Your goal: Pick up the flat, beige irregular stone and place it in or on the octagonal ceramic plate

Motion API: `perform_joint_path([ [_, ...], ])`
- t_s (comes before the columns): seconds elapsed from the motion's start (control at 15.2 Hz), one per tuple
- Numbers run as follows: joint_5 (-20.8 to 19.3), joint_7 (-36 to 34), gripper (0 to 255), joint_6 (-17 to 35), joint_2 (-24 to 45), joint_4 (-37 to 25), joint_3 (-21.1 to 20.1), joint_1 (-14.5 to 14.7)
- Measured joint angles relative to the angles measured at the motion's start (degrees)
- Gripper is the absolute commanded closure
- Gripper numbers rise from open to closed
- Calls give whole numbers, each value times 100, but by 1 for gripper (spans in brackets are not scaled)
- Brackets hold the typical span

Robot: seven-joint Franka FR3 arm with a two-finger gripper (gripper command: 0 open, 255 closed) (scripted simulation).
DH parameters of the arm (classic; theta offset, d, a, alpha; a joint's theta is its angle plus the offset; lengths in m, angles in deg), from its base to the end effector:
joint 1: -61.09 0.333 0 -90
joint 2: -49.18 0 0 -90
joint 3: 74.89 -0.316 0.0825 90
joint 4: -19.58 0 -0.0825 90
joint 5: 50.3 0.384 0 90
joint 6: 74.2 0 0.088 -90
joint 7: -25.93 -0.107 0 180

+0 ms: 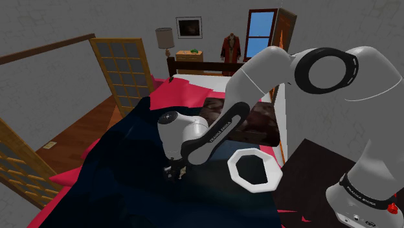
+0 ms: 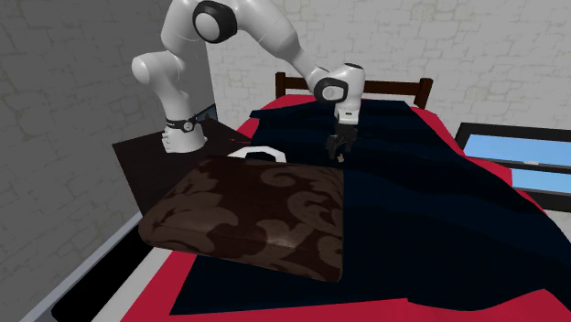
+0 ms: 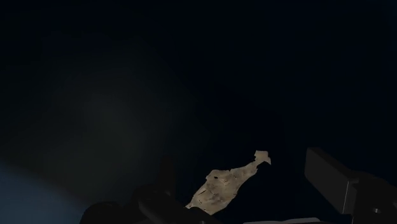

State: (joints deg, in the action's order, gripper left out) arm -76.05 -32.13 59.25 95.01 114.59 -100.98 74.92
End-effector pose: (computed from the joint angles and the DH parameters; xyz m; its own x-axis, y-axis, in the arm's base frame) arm 0.5442 0.4024 0.1741 0.9932 -0.1154 -0.0169 -0.1152 -0.9932 0.0139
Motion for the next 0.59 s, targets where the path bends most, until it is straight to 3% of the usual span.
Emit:
perform_joint_path([
  [0.4, -12, -8, 0, 25, 28, -5, 12, 9],
  [0.46, -12, -8, 255, 25, 28, -5, 12, 9],
  [0.59, -12, -8, 255, 25, 28, -5, 12, 9],
])
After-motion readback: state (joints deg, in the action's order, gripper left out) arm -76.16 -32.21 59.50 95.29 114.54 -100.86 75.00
